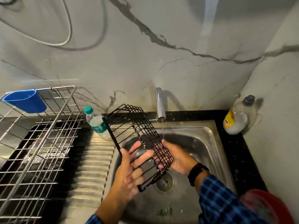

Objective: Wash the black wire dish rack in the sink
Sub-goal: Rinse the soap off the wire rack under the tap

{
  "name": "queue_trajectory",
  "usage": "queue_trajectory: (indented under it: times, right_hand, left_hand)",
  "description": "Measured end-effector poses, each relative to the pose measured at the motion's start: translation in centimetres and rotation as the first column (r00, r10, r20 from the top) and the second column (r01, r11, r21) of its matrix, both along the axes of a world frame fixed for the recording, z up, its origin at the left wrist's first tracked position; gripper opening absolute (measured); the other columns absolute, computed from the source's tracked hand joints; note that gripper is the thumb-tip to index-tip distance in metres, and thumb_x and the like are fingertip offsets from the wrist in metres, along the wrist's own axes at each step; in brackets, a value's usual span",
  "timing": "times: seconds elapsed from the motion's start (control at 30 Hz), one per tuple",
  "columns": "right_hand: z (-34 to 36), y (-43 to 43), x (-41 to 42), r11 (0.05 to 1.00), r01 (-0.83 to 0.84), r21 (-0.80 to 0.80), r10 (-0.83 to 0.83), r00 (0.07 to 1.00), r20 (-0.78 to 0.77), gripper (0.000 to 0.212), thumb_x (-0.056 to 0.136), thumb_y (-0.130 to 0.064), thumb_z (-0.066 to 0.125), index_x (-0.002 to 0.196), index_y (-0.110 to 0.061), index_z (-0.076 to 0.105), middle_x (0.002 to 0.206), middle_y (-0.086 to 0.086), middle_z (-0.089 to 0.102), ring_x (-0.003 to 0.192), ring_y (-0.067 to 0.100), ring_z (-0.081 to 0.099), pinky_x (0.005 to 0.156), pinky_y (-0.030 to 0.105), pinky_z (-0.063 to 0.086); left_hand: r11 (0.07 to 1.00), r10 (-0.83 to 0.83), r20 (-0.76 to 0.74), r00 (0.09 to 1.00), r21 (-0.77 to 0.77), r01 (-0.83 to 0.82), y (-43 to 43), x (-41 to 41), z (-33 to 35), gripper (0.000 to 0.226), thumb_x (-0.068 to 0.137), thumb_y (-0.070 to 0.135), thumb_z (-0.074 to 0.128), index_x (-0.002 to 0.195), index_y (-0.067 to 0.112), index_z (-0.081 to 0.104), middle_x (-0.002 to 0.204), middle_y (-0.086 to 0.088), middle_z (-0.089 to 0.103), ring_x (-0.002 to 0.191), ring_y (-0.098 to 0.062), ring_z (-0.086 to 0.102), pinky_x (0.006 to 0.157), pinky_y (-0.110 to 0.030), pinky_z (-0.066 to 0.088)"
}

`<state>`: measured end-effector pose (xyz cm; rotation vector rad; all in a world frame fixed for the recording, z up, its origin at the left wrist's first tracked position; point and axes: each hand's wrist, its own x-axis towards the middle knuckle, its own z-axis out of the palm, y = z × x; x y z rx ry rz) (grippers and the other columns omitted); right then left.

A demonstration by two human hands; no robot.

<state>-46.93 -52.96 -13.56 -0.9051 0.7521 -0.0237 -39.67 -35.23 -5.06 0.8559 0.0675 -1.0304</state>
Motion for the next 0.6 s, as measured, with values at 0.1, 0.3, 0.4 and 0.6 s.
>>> queue_trajectory:
  times: [0.1, 0.3, 0.4, 0.6]
  right_hand:
    - [1.1, 0.1, 0.3, 0.916, 0.011, -0.401, -0.057, 0.993, -0.103, 0.048, 0.095, -0.061, 0.047, 0.117, -0.022, 0.066, 0.109, 0.003, 0.071, 0.095, 0.019, 0.066, 0.086, 0.038, 0.055]
    - [3.9, -2.0, 0.6, 0.624, 0.072, -0.778, -0.096, 0.995, 0.015, 0.013, 0.102, -0.027, 0.054, 0.107, -0.019, 0.062, 0.098, -0.005, 0.065, 0.085, 0.011, 0.062, 0.063, 0.016, 0.045]
    - [3.5, -2.8, 1.3, 0.625, -0.016, -0.78, 0.001, 1.0, -0.02, 0.016, 0.102, -0.028, 0.053, 0.114, -0.023, 0.062, 0.108, -0.011, 0.065, 0.095, 0.009, 0.065, 0.071, 0.017, 0.05]
    - [4.4, -2.1, 2.7, 0.556, -0.026, -0.831, -0.001, 0.999, -0.032, 0.024, 0.102, -0.035, 0.052, 0.118, -0.024, 0.066, 0.11, -0.009, 0.067, 0.102, 0.009, 0.064, 0.08, 0.018, 0.05]
  left_hand:
    - [0.977, 0.08, 0.072, 0.994, 0.191, -0.092, -0.9, -0.7, -0.3, 0.061, 0.082, 0.063, 0.046, 0.109, 0.012, 0.065, 0.1, -0.019, 0.077, 0.03, 0.002, 0.034, 0.03, -0.012, 0.025]
    - [0.901, 0.253, -0.04, 0.967, 0.374, -0.221, -2.1, 0.6, -2.1, 0.043, 0.097, 0.056, 0.052, 0.12, 0.022, 0.063, 0.11, 0.009, 0.072, 0.097, -0.008, 0.067, 0.1, -0.029, 0.043]
    - [0.913, 0.259, -0.132, 0.957, 0.358, -0.198, -1.8, 0.9, -2.7, 0.029, 0.096, 0.048, 0.058, 0.105, 0.023, 0.069, 0.099, 0.008, 0.076, 0.068, -0.006, 0.065, 0.071, -0.022, 0.048]
    - [0.946, 0.274, -0.008, 0.962, 0.182, -0.268, -3.4, 0.8, -1.0, 0.024, 0.099, 0.037, 0.053, 0.081, 0.021, 0.055, 0.115, -0.014, 0.075, 0.03, 0.0, 0.028, 0.027, -0.013, 0.019]
